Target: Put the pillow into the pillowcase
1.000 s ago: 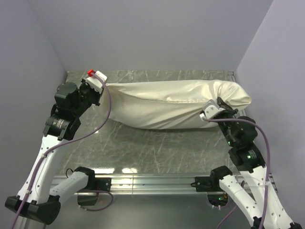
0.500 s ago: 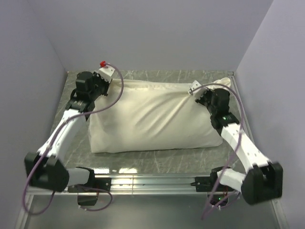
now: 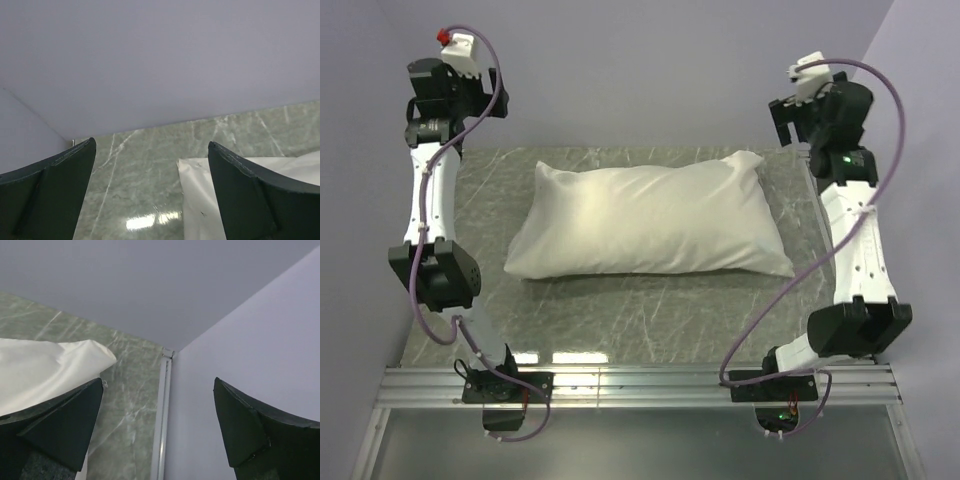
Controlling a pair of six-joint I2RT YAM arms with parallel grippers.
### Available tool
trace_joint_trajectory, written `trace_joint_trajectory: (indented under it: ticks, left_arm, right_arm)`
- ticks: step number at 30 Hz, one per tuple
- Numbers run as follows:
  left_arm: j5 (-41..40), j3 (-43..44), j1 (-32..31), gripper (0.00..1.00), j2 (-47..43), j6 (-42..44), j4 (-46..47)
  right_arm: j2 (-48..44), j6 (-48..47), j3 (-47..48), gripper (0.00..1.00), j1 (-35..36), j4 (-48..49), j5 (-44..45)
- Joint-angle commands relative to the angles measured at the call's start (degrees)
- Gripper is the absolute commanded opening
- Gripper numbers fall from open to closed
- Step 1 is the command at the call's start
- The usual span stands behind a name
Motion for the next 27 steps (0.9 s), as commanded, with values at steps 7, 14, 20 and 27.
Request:
trace_joint_trajectory:
  ticks: [7,14,20,27]
  left_arm:
    - [9.47,-18.7,1.22,0.99,-19.66,-3.77,-18.13]
    - [10.8,-43.83,1.31,0.99,-37.77,-1.57,-16.38]
    - [9.22,-54.93,1.31,0.99,-43.5,0.72,-15.59]
    - [8.6,-56.0,1.22,0.99,-44.11,1.15,-14.98]
  right_arm:
    - [-14.38,12.82,-10.56,0.99,-7.56,-27.48,-22.32]
    - [-26.96,19.33,-31.37,0.99,-7.93,-26.26,-26.13]
    - [-34.0,23.81,-41.06,1.0,-8.01,-22.84,-27.98]
    - [-35.14,24.43,-42.48,1.0,-7.93,-22.39,-28.34]
